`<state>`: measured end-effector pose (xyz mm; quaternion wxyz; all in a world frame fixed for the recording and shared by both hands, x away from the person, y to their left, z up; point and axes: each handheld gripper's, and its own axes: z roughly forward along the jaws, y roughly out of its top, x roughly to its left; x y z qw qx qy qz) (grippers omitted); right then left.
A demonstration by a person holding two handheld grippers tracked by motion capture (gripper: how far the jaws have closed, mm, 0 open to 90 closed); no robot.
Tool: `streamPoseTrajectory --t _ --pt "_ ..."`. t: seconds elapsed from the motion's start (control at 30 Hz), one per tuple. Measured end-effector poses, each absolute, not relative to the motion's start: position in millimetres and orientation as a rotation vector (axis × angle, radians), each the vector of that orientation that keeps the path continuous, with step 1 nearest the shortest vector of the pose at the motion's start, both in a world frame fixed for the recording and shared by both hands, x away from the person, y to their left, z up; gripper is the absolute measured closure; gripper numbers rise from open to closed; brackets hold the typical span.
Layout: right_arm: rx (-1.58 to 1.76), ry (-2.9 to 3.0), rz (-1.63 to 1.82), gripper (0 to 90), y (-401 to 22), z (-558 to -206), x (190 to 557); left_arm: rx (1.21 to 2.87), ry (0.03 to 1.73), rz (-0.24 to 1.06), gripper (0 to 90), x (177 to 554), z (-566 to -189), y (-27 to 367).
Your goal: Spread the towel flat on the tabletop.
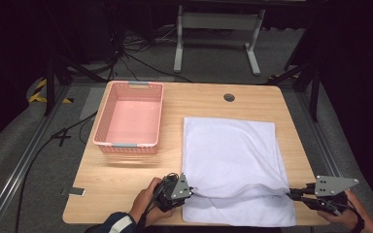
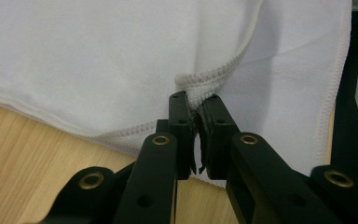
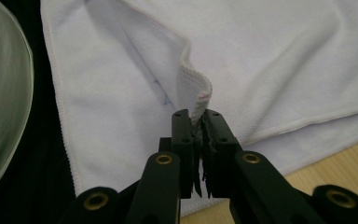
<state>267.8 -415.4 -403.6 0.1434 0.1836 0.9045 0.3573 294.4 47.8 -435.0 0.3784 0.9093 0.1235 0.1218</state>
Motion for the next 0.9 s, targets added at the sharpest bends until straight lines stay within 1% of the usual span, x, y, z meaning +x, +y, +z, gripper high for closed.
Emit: streamPoseTrajectory --t 0.07,0.13,0.17,0.2,0.23,0.27,0.3,0.4,0.47,0.53,0.6,0.63,0.67,0.7,0.73,0.77,0.83,0.9 --pt "0.534 2.594 1.033 84.9 -417.3 -400.9 267.6 2.302 0.315 0.312 86.3 295.0 -429.6 48.0" --pt "0.531 2.578 1.046 85.1 -419.8 -393.3 267.8 2.282 0.298 0.341 86.5 296.5 -421.0 47.0" --pt "0.512 2.551 1.076 85.0 -421.3 -383.7 266.4 2.258 0.271 0.36 86.5 297.0 -411.3 47.1" --pt "0.495 2.549 1.095 85.0 -422.5 -379.3 265.6 2.258 0.271 0.36 86.5 297.0 -411.3 47.1" --pt "0.495 2.549 1.095 85.0 -422.5 -379.3 265.6 2.255 0.261 0.349 86.5 296.2 -408.4 47.8" --pt "0.445 2.572 1.111 84.7 -424.8 -374.0 262.1 2.266 0.214 0.33 86.5 293.2 -407.9 48.7" --pt "0.445 2.572 1.111 84.7 -424.8 -374.0 262.1 2.266 0.214 0.33 86.5 293.2 -407.9 48.7" --pt "0.378 2.66 1.093 84.3 -425.9 -377.0 256.3 2.337 0.182 0.218 85.3 286.1 -418.1 50.3" --pt "0.33 2.732 1.066 82.4 -425.3 -381.5 252.8 2.379 0.204 0.137 81.1 280.6 -426.5 51.4" --pt "0.283 2.804 1.007 75.4 -423.6 -385.6 248.9 2.378 0.24 0.058 70.8 279.0 -432.9 55.1" --pt "0.267 2.829 0.989 70.9 -422.5 -387.2 245.0 2.356 0.292 0.062 58.7 276.9 -434.9 60.3" --pt "0.28 2.81 1.002 66.1 -423.3 -386.5 244.2 2.333 0.325 0.068 51.0 276.9 -433.5 63.2" --pt "0.301 2.783 1.026 59.8 -424.6 -385.4 244.7 2.302 0.342 0.066 47.1 278.1 -431.9 65.4" --pt "0.335 2.753 1.041 57.9 -425.6 -384.3 246.2 2.253 0.374 0.061 45.3 280.3 -429.1 68.5" --pt "0.412 2.71 1.053 59.2 -427.4 -382.8 249.9 2.222 0.387 0.069 45.5 282.6 -426.5 69.3" --pt "0.447 2.68 1.066 57.0 -427.4 -382.3 253.9 2.213 0.391 0.075 45.3 283.5 -425.5 68.6" --pt "0.523 2.638 1.086 61.9 -424.4 -382.6 260.6 2.213 0.379 0.085 45.9 287.3 -424.9 62.9" --pt "0.569 2.626 1.103 63.6 -415.4 -387.9 270.3 2.241 0.34 0.076 48.3 292.3 -429.1 52.7"
